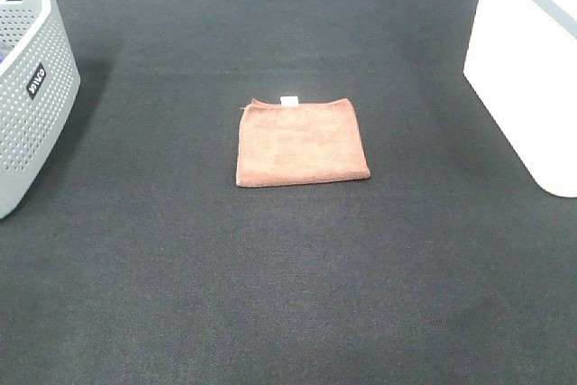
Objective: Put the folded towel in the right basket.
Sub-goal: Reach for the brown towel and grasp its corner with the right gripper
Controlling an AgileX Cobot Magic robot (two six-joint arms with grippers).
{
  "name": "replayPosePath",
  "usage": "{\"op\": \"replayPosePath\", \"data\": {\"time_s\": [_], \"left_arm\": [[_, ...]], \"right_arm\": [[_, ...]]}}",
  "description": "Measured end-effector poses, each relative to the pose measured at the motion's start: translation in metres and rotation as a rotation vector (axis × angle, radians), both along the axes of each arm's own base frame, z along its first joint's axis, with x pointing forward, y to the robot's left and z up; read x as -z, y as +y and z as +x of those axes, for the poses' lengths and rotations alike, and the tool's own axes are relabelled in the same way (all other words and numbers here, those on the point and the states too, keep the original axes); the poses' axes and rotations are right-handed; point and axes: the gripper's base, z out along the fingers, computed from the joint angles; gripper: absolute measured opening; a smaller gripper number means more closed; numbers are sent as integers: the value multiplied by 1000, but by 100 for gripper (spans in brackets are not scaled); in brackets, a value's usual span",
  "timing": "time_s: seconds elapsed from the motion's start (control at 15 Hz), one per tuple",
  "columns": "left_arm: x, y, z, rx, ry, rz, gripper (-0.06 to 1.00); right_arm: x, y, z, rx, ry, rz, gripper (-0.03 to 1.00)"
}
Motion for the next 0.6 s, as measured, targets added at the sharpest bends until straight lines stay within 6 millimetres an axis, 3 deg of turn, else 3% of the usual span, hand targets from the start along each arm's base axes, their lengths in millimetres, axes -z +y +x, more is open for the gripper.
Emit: {"op": "replayPosePath", "data": {"time_s": [0.6], "left_arm": [[0, 0, 0, 0, 0, 0, 88]], "right_arm": [[0, 0, 0, 0, 0, 0, 74]]}}
